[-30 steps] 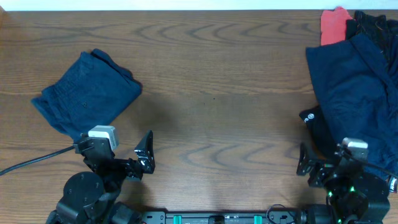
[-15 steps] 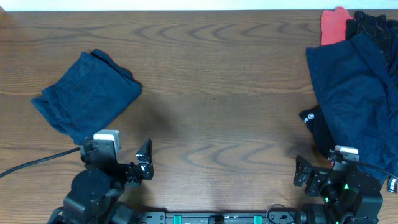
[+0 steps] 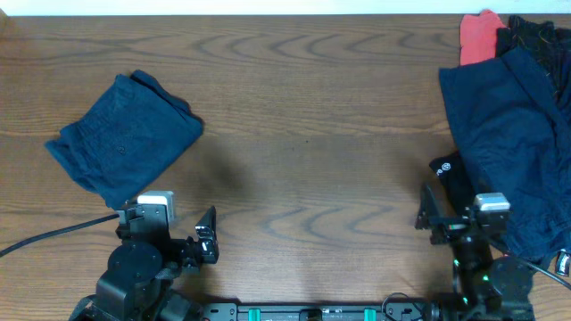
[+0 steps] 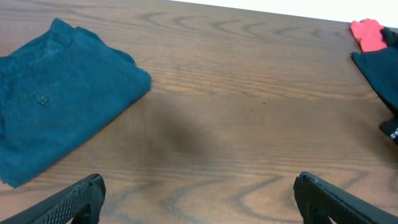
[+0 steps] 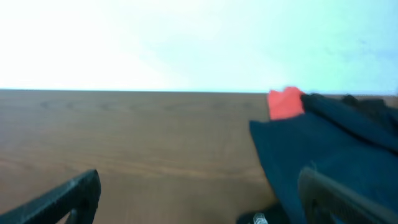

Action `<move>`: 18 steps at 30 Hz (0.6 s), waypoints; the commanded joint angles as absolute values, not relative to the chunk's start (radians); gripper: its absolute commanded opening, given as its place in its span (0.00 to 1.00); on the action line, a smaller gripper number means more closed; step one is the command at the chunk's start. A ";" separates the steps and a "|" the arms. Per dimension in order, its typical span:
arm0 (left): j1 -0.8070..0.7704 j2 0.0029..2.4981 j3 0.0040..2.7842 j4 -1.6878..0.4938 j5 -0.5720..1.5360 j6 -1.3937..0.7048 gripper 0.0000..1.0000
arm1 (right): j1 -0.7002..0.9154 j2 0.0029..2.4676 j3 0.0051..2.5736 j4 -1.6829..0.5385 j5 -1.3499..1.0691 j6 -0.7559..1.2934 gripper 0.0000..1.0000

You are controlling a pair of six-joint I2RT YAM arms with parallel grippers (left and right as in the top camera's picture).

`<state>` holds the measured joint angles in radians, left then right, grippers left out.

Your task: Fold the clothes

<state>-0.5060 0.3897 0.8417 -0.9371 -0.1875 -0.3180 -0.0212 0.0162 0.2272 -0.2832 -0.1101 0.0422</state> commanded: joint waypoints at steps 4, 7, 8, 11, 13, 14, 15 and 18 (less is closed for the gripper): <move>-0.510 0.389 0.840 -0.938 -0.196 -0.327 0.98 | 0.007 0.005 0.006 0.027 -0.098 -0.007 0.99; -0.510 0.389 0.840 -0.938 -0.196 -0.327 0.98 | 0.007 0.005 0.006 -0.068 -0.099 -0.006 0.99; -0.510 0.389 0.840 -0.938 -0.196 -0.327 0.98 | 0.007 0.010 0.006 -0.064 -0.097 -0.005 0.99; -0.510 0.389 0.840 -0.938 -0.196 -0.327 0.98 | 0.007 0.011 0.006 -0.065 -0.097 -0.005 0.99; -0.510 0.389 0.840 -0.938 -0.196 -0.327 0.98 | 0.007 0.011 0.006 -0.065 -0.097 -0.005 0.99; -0.510 0.389 0.840 -0.938 -0.196 -0.327 0.98 | 0.007 0.011 0.006 -0.065 -0.097 -0.005 0.99; -0.510 0.389 0.840 -0.938 -0.196 -0.327 0.98 | 0.007 0.011 0.006 -0.065 -0.097 -0.005 0.99; -0.510 0.389 0.840 -0.938 -0.196 -0.327 0.98 | 0.007 0.011 0.006 -0.065 -0.097 -0.005 0.99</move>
